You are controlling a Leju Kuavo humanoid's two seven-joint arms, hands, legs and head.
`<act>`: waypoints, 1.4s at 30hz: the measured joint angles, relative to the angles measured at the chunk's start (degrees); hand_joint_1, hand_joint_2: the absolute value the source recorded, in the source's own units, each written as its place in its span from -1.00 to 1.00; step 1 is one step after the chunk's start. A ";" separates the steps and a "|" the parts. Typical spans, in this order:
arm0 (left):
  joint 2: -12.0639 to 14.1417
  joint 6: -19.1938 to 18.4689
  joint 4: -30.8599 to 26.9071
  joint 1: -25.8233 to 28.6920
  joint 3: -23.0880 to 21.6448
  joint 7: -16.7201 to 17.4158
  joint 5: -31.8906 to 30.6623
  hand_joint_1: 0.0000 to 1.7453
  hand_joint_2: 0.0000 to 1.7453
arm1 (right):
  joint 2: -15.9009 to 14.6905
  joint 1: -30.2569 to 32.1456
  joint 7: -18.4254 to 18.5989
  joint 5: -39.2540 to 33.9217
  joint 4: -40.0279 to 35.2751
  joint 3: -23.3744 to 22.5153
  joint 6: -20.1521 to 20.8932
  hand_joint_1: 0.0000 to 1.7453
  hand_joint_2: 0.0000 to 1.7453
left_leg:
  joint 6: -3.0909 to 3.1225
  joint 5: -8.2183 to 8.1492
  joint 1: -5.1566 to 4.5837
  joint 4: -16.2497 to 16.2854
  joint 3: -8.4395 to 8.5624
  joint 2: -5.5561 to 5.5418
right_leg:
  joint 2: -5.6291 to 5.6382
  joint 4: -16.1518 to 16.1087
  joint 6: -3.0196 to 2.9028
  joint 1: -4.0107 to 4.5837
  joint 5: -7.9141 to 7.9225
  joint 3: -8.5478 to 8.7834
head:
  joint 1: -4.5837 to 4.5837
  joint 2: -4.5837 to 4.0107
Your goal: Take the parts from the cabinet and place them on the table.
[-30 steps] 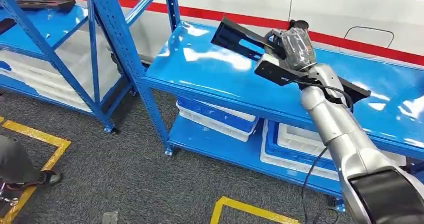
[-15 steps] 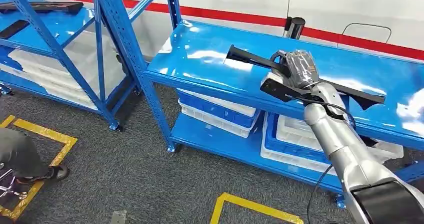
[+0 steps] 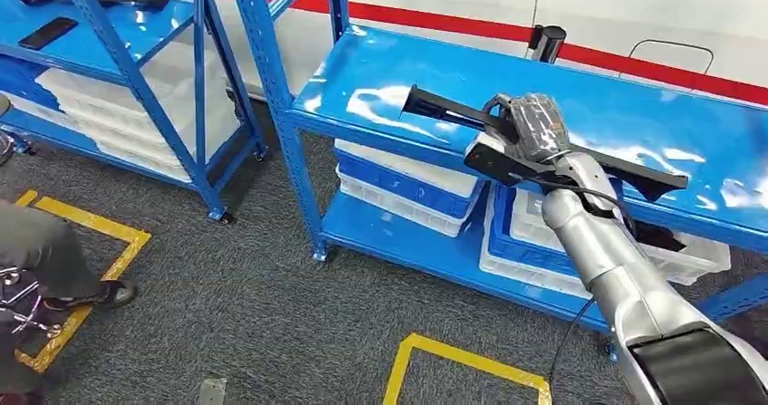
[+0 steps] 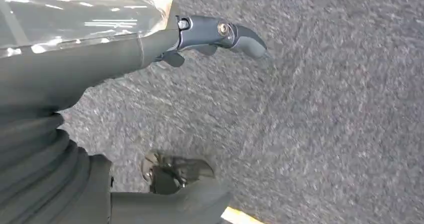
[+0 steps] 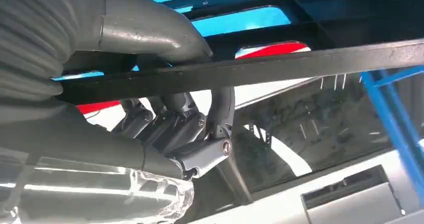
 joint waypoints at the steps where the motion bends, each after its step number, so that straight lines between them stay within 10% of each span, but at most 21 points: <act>1: 0.02 -0.07 0.00 0.03 -0.20 0.02 -0.07 -1.00 1.00 | -0.18 0.02 -0.02 -0.02 0.02 -0.04 -0.04 0.98 1.00 | 0.13 0.65 -0.16 0.00 -0.86 -0.02 | 0.03 4.88 -0.59 0.00 -3.18 -1.49 | 0.07 -0.02; 3: 0.00 -0.20 0.00 0.07 -0.41 0.00 -0.17 -1.00 1.00 | -0.35 0.33 -0.15 -0.11 0.13 -0.09 -0.15 0.98 1.00 | 0.30 1.93 -0.36 0.08 -2.59 -0.04 | 0.13 13.25 -0.53 0.20 -6.62 -3.51 | 0.09 0.00; 5: 0.00 -0.48 0.00 0.08 -0.63 0.00 -0.24 -1.00 1.00 | -0.41 0.68 -0.20 -0.09 0.20 -0.11 -0.22 0.98 1.00 | 0.18 3.17 -0.51 0.14 -4.19 -0.05 | 0.13 13.40 0.59 0.32 -5.01 -1.50 | 0.04 0.00; 7: 0.02 -0.52 0.00 0.05 -0.72 0.00 -0.24 -1.00 1.00 | -0.42 0.63 -0.20 -0.02 0.20 -0.13 -0.24 0.98 1.00 | -0.15 4.36 -0.54 0.28 -5.71 -0.05 | 0.13 5.48 1.39 0.32 -2.05 4.55 | 0.02 0.00; 9: 0.00 -0.59 0.00 0.04 -0.76 0.00 -0.24 -1.00 1.00 | -0.37 0.37 -0.20 0.15 0.15 -0.39 -0.31 0.98 1.00 | -0.83 5.32 -0.83 0.74 -6.71 -0.11 | 0.14 -4.72 0.42 0.96 -4.00 11.69 | 0.09 0.00; 13: 0.13 -0.68 0.04 0.23 -0.85 0.02 -0.24 -1.00 1.00 | -0.28 0.71 0.70 1.03 0.18 -0.39 -1.07 0.98 1.00 | -1.80 7.15 -0.73 0.45 -7.17 -0.27 | 0.10 -4.90 -1.00 0.24 -2.98 10.08 | -0.18 0.00; 15: 0.20 -0.63 0.04 0.31 -0.89 0.09 -0.24 -1.00 1.00 | -0.24 0.71 0.63 1.12 0.31 -0.44 -1.40 0.98 1.00 | -2.61 1.11 -0.18 3.97 -8.69 -0.11 | -0.18 -4.87 -2.43 0.08 -1.62 9.15 | -0.33 0.00; 18: 0.22 -0.52 0.04 0.22 -0.94 0.26 -0.24 -1.00 1.00 | -0.20 0.86 0.35 1.36 0.31 -0.68 -1.68 0.98 1.00 | -3.69 -6.41 0.42 15.86 -11.38 -0.09 | -0.21 -4.74 -2.53 0.17 0.33 6.83 | -0.46 0.00; 20: 0.20 -0.52 0.04 0.22 -0.96 0.37 -0.24 -1.00 1.00 | -0.22 1.14 0.35 1.70 0.33 -0.83 -1.84 0.98 1.00 | -4.09 -4.71 0.90 18.15 -10.05 -0.06 | -0.21 -4.54 -2.08 0.11 1.44 5.31 | -0.46 0.00; 22: 0.20 -0.52 0.04 0.19 -0.98 0.39 -0.24 -1.00 1.00 | -0.26 1.21 0.35 1.79 0.31 -0.94 -1.86 0.98 1.00 | -4.13 -1.59 1.23 11.08 -4.13 0.01 | -0.21 -4.14 -1.45 -0.10 2.08 4.13 | -0.44 0.00; 24: 0.20 -0.52 0.02 0.00 -1.01 0.39 -0.24 -1.00 1.00 | -0.31 1.19 0.35 1.79 0.15 -1.20 -1.90 0.98 1.00 | -3.99 -3.50 1.03 2.24 2.31 -0.10 | -0.24 -3.74 -0.70 -0.01 2.57 3.36 | -0.48 0.00; 28: 0.28 -0.52 0.04 0.04 -1.03 0.37 -0.44 -1.00 1.00 | -0.33 1.24 0.72 2.19 0.17 -1.51 -2.01 0.98 1.00 | -1.89 -2.10 -0.15 0.89 1.45 -0.27 | -0.38 -4.46 1.52 0.03 4.36 3.03 | -0.28 0.00; 32: 0.31 -0.85 0.04 -0.05 -1.16 0.35 -0.59 -1.00 1.00 | -1.05 1.28 1.29 2.64 0.20 -2.12 -1.88 0.98 1.00 | 0.26 0.99 -0.18 -0.31 -0.91 0.08 | -0.02 6.72 -0.07 0.03 -4.51 -1.66 | 0.15 0.00; 34: 0.24 -1.09 0.04 -0.03 -1.16 0.33 -0.59 -1.00 1.00 | -1.25 1.45 1.31 2.69 0.20 -2.34 -1.77 0.98 1.00 | 0.23 2.20 -0.33 -0.24 -2.57 0.09 | 0.14 13.85 0.53 0.21 -6.76 -3.17 | 0.17 0.00; 36: 0.22 -1.12 0.04 -0.04 -1.16 0.33 -0.55 -1.00 1.00 | -1.29 1.49 1.36 2.82 0.17 -2.45 -1.57 0.98 1.00 | -0.06 3.38 -0.32 -0.17 -4.04 0.11 | 0.12 11.37 1.81 0.15 -4.37 -0.06 | 0.13 0.00; 38: 0.15 -1.11 0.04 -0.05 -1.16 0.33 -0.50 -1.00 1.00 | -1.22 1.44 1.40 2.84 0.13 -2.60 -1.57 0.98 1.00 | -0.55 4.35 -0.17 0.05 -5.20 0.12 | 0.11 2.15 2.69 -0.20 -1.60 6.45 | 0.13 0.00; 40: 0.15 -1.11 0.04 -0.08 -1.16 0.28 -0.50 -1.00 1.00 | -1.07 1.33 1.40 3.02 -0.17 -2.80 -1.57 0.98 1.00 | -1.28 5.28 -0.48 0.46 -6.26 0.07 | 0.37 -5.56 1.44 0.69 -3.54 11.17 | 0.20 0.00; 42: 0.15 -1.11 0.04 0.06 -1.16 0.24 -0.48 -1.00 1.00 | -1.11 1.40 1.40 2.99 -0.24 -2.84 -1.57 0.98 1.00 | -1.75 6.48 -0.57 0.18 -6.35 -0.04 | 0.44 -4.66 0.85 0.98 -2.90 10.02 | 0.11 0.00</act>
